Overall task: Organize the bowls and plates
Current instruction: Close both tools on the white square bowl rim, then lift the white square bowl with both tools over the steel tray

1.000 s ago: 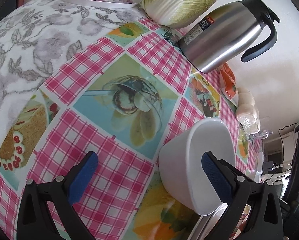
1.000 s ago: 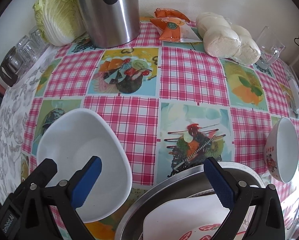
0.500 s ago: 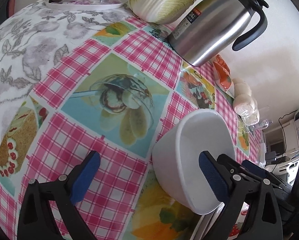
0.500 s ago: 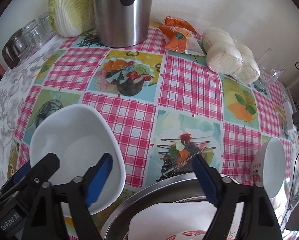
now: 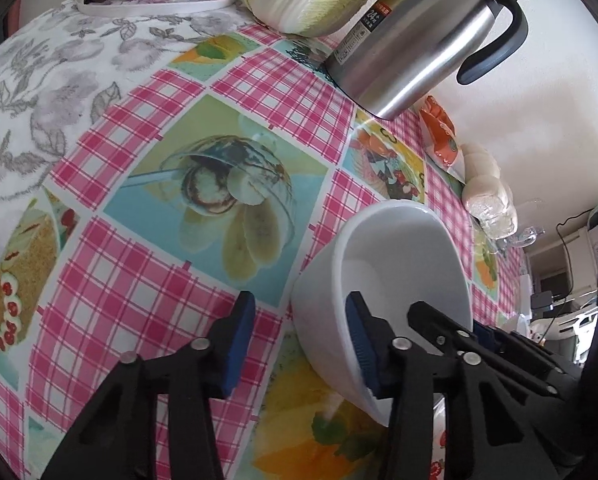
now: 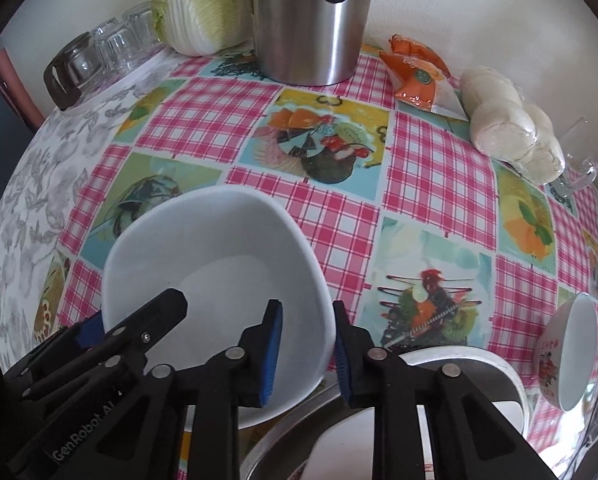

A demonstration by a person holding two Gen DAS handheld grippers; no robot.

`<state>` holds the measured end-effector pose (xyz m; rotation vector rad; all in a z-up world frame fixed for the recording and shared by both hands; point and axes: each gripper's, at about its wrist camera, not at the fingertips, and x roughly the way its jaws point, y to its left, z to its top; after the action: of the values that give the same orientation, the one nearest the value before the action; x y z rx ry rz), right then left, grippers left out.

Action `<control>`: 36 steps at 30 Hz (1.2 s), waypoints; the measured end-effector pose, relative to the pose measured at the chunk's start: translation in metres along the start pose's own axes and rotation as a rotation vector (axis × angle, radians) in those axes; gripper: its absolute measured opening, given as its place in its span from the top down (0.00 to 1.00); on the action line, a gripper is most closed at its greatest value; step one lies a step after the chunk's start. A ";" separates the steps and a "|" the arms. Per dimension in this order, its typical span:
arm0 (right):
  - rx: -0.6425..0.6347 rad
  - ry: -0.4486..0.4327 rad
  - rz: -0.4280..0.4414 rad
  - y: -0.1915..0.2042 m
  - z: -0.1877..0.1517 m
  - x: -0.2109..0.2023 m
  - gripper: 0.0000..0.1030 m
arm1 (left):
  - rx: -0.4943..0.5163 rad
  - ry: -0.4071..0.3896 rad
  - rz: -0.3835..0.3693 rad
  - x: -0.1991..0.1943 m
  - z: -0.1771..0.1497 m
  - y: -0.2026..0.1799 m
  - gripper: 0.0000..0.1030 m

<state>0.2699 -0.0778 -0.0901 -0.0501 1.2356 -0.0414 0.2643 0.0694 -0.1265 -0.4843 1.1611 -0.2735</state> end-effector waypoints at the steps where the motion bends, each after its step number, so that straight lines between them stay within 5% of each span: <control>1: -0.003 -0.001 -0.006 0.001 0.000 0.001 0.77 | -0.003 0.003 -0.007 0.001 0.000 0.000 0.61; 4: -0.003 -0.008 -0.004 0.001 -0.002 0.003 0.85 | 0.000 0.011 -0.016 0.004 -0.002 -0.002 0.71; 13: 0.012 -0.043 0.057 0.004 -0.008 -0.016 0.89 | -0.041 0.006 -0.028 -0.009 -0.005 0.007 0.80; 24: 0.033 -0.174 0.120 0.003 -0.022 -0.089 0.89 | 0.013 -0.124 -0.012 -0.082 -0.018 -0.023 0.80; 36: 0.129 -0.305 0.146 -0.034 -0.075 -0.154 0.88 | 0.142 -0.190 0.006 -0.128 -0.055 -0.078 0.80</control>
<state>0.1485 -0.1038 0.0327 0.1415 0.9267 0.0135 0.1683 0.0469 -0.0015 -0.3736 0.9508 -0.2961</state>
